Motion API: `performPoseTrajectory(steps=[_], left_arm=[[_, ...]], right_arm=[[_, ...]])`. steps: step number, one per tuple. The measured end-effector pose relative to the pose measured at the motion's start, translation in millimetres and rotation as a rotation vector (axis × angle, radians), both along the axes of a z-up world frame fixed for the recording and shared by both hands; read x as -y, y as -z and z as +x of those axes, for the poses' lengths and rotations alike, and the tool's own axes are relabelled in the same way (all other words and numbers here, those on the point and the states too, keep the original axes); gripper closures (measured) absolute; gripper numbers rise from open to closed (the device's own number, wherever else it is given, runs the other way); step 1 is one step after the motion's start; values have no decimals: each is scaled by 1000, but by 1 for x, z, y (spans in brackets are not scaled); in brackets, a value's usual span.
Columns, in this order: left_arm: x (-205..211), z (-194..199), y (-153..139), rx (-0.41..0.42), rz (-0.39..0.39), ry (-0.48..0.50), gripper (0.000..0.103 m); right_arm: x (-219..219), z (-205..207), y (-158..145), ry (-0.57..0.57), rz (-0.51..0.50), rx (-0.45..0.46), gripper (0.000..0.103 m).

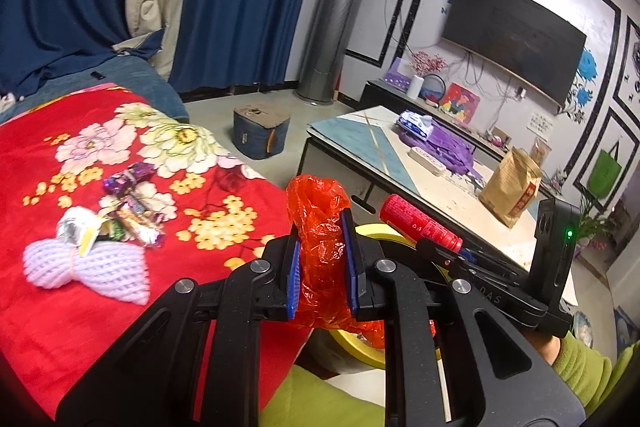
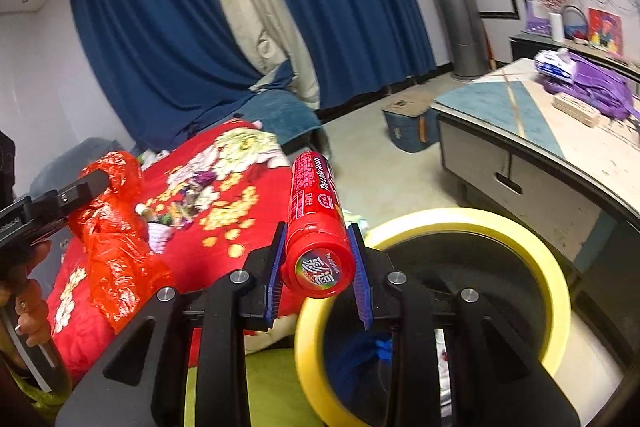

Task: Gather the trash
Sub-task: 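Lift the red can and red bag and carry both over the bin, then open both tools above the bin to drop the can and bag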

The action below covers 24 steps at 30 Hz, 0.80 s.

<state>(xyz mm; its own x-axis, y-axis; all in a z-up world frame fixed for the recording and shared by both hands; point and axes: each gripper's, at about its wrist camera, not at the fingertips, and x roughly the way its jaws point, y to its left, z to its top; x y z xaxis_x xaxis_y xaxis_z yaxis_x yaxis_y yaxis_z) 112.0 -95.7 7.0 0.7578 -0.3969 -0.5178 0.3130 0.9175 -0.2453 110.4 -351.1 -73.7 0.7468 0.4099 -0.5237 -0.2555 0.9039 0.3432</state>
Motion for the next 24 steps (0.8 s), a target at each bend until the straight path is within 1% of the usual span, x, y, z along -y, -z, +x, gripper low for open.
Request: performPoseTrajectory(steps=[8,15,24], left_arm=[[29,7,6,-1,36,54,91],[54,13,12,-2,71,105,91],[80,25,32,-27,109,154,91]], right_arm=[[28,-8,18,90,-9,-40,75],[44,-12,34,129,-6,-76,75],[57,-16,52,170,-7,-124,75]])
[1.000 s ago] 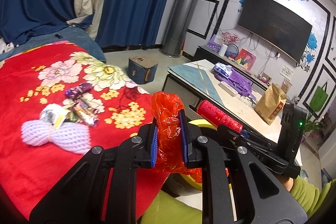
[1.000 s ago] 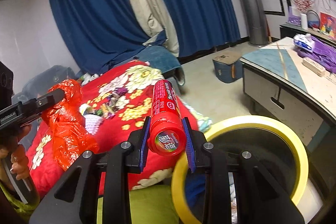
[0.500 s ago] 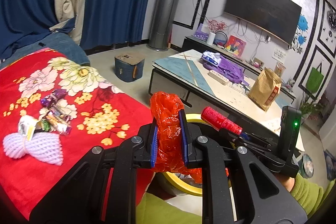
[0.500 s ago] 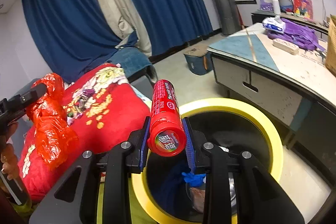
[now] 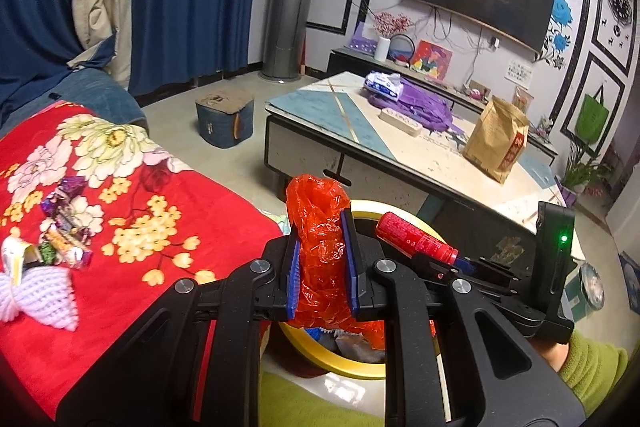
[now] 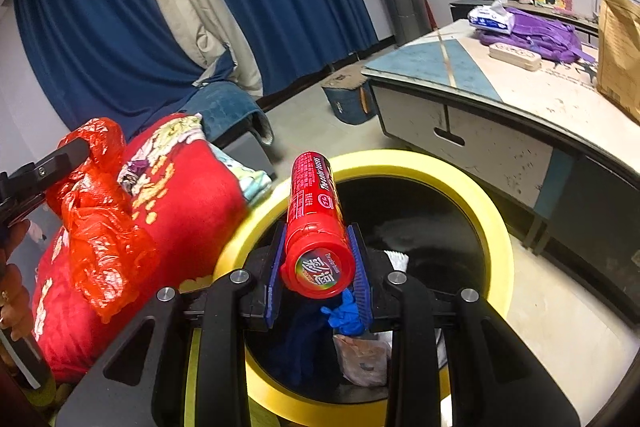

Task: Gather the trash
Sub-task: 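Open both tools above the bin to drop the can and bag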

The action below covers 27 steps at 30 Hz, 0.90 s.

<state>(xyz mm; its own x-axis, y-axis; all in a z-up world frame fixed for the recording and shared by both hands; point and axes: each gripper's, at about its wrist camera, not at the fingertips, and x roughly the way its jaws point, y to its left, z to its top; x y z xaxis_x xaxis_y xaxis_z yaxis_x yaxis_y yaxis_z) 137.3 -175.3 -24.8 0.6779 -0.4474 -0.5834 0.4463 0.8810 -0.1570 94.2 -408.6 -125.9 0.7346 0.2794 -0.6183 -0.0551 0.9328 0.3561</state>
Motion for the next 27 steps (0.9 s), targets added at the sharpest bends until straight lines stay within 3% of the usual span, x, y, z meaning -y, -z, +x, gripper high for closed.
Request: performPoseTrajectory(steps=[12,22,23,24,25,26,27], left_arm=[[29,18,39,-63,82,54,91],[26,33,51,-126,41,61,91],[26,34,52,-123,44,60,86],[24,37,52,-129,35,56,76],[22,38,52,-140,15,53,66],[19,38,52,-146,-7,47,47],[14,39,50,-146,-31,41,39]], right_arm=[[24,-7,17,65,-1,-31,75],[24,-4,22,63,10,-53,74],[24,-3,23,63,13,-58,74],[24,-3,23,64,16,-62,71],[25,-3,23,67,22,-64,63],[26,-4,23,74,30,-64,60],[28,-4,23,80,32,-64,54]])
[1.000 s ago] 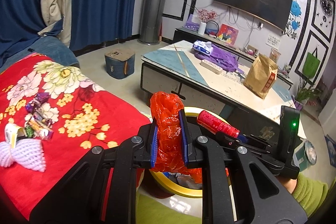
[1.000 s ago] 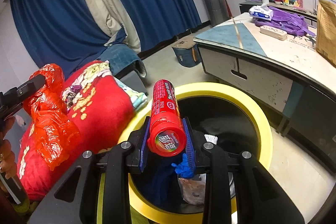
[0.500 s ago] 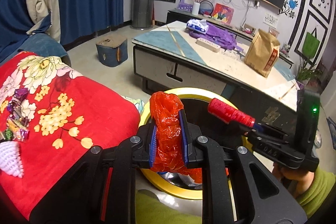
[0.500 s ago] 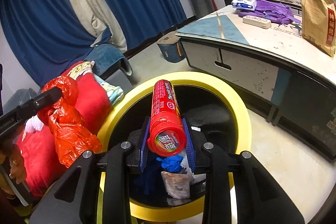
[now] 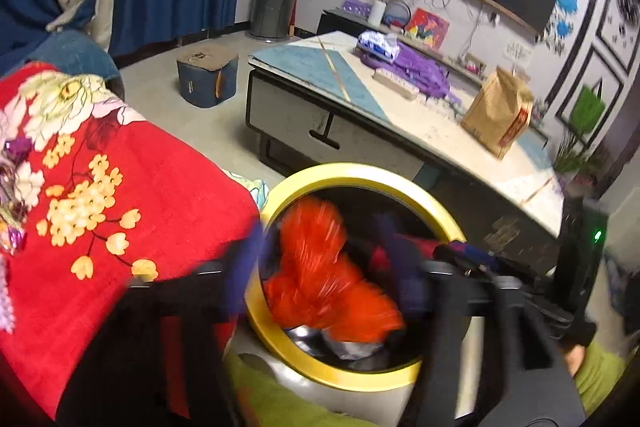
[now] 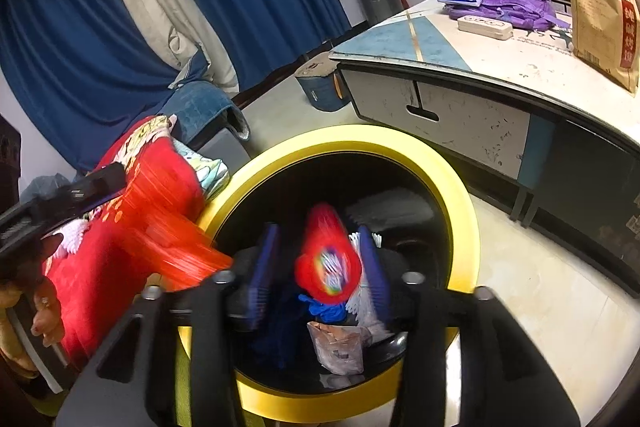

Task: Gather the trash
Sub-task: 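Open both tools above the bin to drop the can and bag, then move both tools back over the snack wrappers on the bed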

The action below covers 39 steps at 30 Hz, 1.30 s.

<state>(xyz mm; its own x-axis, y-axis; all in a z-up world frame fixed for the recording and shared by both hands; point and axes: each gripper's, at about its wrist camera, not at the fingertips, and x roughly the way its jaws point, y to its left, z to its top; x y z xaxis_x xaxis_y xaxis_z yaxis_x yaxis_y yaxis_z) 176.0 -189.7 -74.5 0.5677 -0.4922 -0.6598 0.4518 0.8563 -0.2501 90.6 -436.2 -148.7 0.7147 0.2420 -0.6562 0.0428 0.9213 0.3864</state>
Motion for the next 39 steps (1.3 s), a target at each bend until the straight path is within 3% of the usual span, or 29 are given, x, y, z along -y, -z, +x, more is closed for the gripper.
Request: performPoseTrajectory(steps=[6,9,22,39], left_arm=[[-12,-5,-13,25,-54,-36,11],[-15,-8,-18,27,-60,-48,11],[-44,-28,-39,87,-71,-121,11],[-84,-52,-60,169,-69,-200,11]], right_arm=[[4,-2,-6,40,0,13,42],[3,-3,-11,54,-3,20,35],[-13,-3,-34,38,-27,62,24],[-54,-3,-56,-64,-79,86,21]])
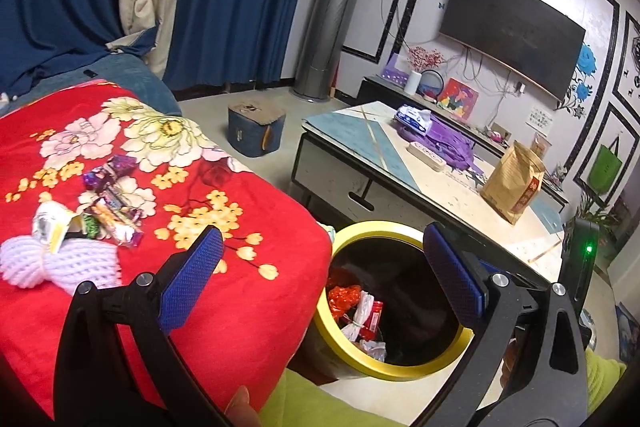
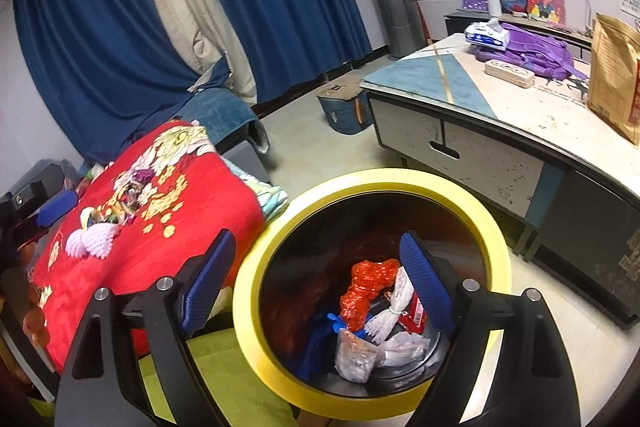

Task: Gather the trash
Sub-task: 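Move both tools back over the snack wrappers on the bed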

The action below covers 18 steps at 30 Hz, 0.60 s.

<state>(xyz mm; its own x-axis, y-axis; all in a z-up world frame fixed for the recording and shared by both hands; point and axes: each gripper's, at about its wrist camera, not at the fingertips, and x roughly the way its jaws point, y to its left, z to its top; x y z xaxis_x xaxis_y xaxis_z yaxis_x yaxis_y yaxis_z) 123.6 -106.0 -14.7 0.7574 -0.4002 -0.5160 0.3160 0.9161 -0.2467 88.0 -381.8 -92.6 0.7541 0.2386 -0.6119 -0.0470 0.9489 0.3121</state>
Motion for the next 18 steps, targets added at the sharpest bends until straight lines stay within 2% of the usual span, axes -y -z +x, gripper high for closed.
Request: performPoseTrajectory(steps=[18], left_arm=[[-59,-16,-13,50,-51,-132,11]], right_arm=[[-75,-1,-25,-190,-79,30,19]])
